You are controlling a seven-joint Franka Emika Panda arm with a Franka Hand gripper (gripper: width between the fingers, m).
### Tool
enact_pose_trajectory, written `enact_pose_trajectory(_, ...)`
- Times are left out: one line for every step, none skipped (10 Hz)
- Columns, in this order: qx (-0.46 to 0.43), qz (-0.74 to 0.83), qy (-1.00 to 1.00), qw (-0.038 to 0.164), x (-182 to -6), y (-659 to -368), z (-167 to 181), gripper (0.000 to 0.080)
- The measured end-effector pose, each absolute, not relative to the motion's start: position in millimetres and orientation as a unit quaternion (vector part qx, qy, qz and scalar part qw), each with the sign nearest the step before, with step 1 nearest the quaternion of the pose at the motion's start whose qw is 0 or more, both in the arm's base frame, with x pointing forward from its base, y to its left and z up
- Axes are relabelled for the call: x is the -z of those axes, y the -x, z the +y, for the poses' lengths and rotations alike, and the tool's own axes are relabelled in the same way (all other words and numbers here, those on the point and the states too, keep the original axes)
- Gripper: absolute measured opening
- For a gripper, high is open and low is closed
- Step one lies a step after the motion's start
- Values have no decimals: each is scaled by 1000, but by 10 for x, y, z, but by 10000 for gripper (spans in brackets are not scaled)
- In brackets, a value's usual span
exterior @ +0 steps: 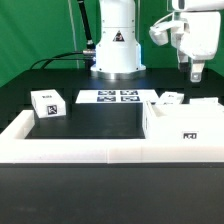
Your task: Assemble cabinet
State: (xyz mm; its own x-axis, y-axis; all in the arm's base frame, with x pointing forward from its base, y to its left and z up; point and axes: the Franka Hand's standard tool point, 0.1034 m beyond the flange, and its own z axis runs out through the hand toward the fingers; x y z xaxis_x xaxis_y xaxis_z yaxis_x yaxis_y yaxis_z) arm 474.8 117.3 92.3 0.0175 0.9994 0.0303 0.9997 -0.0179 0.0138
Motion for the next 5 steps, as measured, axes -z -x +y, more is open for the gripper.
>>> enact_pose_trajectory(17, -706, 708, 8, -953, -4732, 1301, 797)
enact_pose_trajectory(18, -707, 707, 8, -943, -4736, 1300, 797)
enact_pose_trajectory(17, -706, 708, 9, -935, -4734, 1285, 797)
enact_pose_trajectory(17, -706, 708, 9, -931, -4731, 1284, 797)
enact_pose_trajectory(20, -722, 691, 9, -906, -4733, 1268, 797)
